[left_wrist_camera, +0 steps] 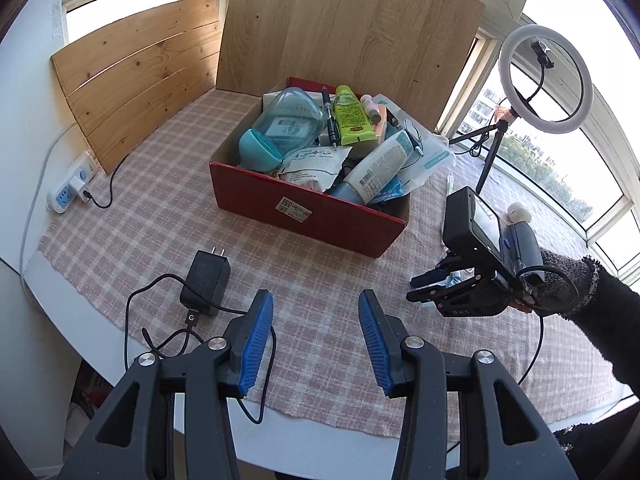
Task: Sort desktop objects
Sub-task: 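Move the right tool to the white plug adapter on the table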
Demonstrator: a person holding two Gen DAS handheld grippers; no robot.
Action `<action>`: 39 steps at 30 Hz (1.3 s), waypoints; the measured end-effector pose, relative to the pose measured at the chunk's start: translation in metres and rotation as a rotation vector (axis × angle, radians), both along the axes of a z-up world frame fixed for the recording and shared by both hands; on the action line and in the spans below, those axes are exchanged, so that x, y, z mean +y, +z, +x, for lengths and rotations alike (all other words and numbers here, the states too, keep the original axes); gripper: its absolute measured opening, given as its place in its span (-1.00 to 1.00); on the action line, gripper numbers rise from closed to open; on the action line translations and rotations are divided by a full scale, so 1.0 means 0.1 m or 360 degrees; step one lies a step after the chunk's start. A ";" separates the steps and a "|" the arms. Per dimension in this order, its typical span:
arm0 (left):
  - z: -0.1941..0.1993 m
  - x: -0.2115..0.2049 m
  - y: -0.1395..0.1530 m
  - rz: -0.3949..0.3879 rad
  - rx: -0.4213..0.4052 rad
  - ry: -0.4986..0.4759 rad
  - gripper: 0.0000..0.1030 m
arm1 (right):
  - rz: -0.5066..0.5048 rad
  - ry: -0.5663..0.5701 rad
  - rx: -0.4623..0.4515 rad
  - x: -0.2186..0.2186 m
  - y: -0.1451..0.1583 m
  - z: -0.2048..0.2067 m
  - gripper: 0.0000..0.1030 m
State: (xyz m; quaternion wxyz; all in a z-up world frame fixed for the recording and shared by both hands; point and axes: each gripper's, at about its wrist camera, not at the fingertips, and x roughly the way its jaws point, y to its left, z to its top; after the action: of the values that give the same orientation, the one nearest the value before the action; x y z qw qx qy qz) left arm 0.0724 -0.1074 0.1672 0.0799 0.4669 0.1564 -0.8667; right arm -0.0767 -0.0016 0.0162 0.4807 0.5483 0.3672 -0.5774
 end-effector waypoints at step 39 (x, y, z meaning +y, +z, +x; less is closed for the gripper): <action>-0.36 0.17 0.01 0.0016 0.0008 -0.0139 -0.18 | 0.0042 -0.0934 -0.0064 1.95 0.64 -1.77 -0.54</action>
State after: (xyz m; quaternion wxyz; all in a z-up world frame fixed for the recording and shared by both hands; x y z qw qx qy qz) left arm 0.0362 -0.0905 0.1683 0.0392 0.4714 0.1404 -0.8698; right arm -0.2539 0.1931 0.0799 0.2934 0.6486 0.1907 -0.6759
